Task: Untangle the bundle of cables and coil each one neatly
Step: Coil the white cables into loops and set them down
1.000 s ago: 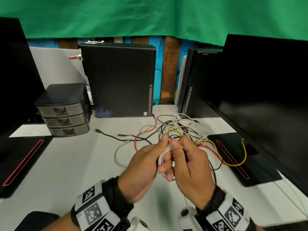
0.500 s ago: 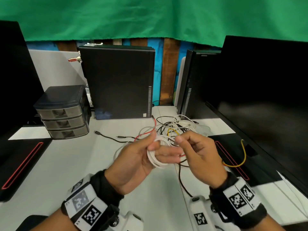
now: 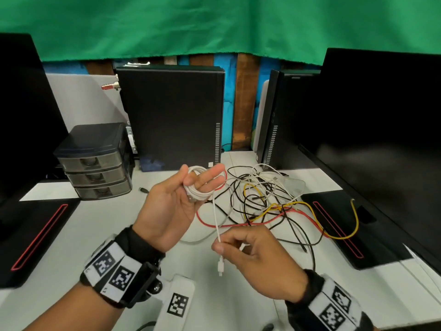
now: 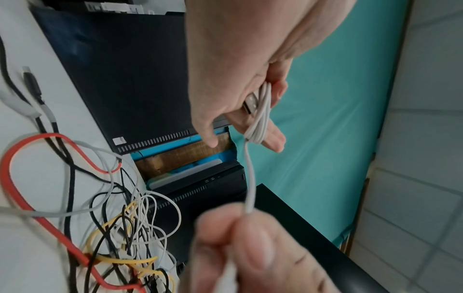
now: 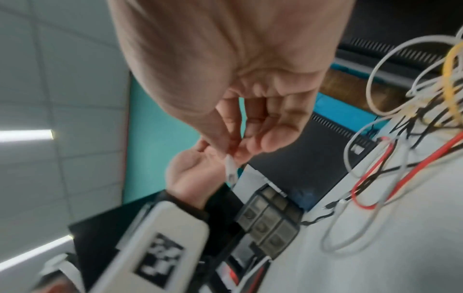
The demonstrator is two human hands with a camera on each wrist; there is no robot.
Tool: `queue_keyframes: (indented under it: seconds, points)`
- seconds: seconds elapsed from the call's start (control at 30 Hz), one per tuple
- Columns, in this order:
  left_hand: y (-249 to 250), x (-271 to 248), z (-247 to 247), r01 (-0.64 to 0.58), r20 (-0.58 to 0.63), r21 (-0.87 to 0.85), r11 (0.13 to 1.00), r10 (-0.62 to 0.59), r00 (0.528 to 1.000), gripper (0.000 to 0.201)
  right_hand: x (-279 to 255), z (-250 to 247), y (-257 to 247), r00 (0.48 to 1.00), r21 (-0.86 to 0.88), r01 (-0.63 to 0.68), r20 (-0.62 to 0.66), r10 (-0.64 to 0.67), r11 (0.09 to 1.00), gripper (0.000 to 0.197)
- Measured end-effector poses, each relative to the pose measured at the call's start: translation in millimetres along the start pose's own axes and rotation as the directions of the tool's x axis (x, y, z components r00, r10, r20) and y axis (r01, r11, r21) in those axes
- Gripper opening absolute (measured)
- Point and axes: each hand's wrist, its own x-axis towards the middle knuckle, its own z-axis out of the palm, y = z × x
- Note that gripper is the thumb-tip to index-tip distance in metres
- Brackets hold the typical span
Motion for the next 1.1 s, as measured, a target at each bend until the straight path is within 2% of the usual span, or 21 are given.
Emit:
queue_keyframes:
  seconds: [0.07,0.13,0.23,0.3,0.37,0.47,0.5,0.6,0.63,0.7,0.77,0.83,0.9,0.97,1.0,1.1]
  points:
    - [-4,1,1,-0.007,0.004,0.016,1.0,0.007,1.0,0.043,-4,0,-10,0.999,0.061,-0.05,0.01,0.049,0.997,0.013]
    - [-9,2,-1,-0.023,0.015,0.062,0.998,0.022,1.0,0.051,-9,3,-18,0.998,0.023,-0.053,-0.035,0.054,0.998,0.015]
    - [-20,6,-5,-0.081,0.015,0.231,0.97,0.079,0.997,0.049,-14,5,-24,0.993,-0.077,-0.011,-0.115,0.002,0.997,0.035]
    - [-32,7,-5,-0.124,-0.002,0.451,0.884,0.14,0.99,0.054,-15,3,-30,0.99,-0.084,0.021,-0.137,-0.032,0.996,0.025]
    - [-43,5,-3,-0.153,0.041,0.598,0.787,0.161,0.986,0.058,-17,-1,-38,0.996,0.021,0.034,-0.078,-0.033,0.999,0.015]
    - [-49,2,-1,-0.16,0.112,0.631,0.759,0.115,0.987,0.056,-21,-12,-48,0.994,0.196,0.08,0.062,-0.094,0.977,0.017]
    - [-48,1,-2,-0.167,0.125,0.637,0.753,0.113,0.986,0.054,-21,-15,-50,0.992,0.207,0.107,0.046,-0.119,0.973,0.017]
    - [-48,0,-2,-0.234,0.211,0.675,0.7,0.121,0.97,0.044,-14,-25,-47,0.974,0.226,0.214,-0.127,-0.189,0.95,0.003]
    - [-49,-1,-1,-0.261,0.244,0.689,0.676,0.123,0.962,0.043,-12,-29,-47,0.963,0.223,0.246,-0.165,-0.212,0.943,0.005]
    - [-51,-3,1,-0.312,0.282,0.713,0.628,0.15,0.948,0.043,-11,-38,-46,0.953,0.209,0.281,-0.179,-0.245,0.937,0.016]
    - [-52,-4,3,-0.349,0.3,0.719,0.601,0.185,0.936,0.04,-11,-45,-47,0.953,0.196,0.285,-0.166,-0.254,0.938,0.01]
    - [-51,-4,3,-0.343,0.263,0.701,0.625,0.221,0.939,0.037,-10,-45,-44,0.953,0.167,0.278,-0.17,-0.25,0.946,0.004]
    - [-49,-2,3,-0.265,0.149,0.631,0.729,0.222,0.964,0.041,-10,-41,-40,0.956,0.131,0.272,-0.148,-0.253,0.953,0.012]
    - [-41,0,4,-0.154,0.054,0.454,0.877,0.146,0.988,0.045,-10,-34,-36,0.973,0.129,0.22,-0.1,-0.208,0.967,0.017]
    - [-36,0,4,-0.111,0.024,0.363,0.925,0.11,0.994,0.045,-10,-30,-34,0.984,0.121,0.173,-0.069,-0.166,0.977,0.02]
    - [-25,6,-1,-0.041,-0.08,0.141,0.989,0.053,0.995,0.037,-9,-21,-25,0.994,0.016,0.105,0.001,-0.105,0.994,0.03]
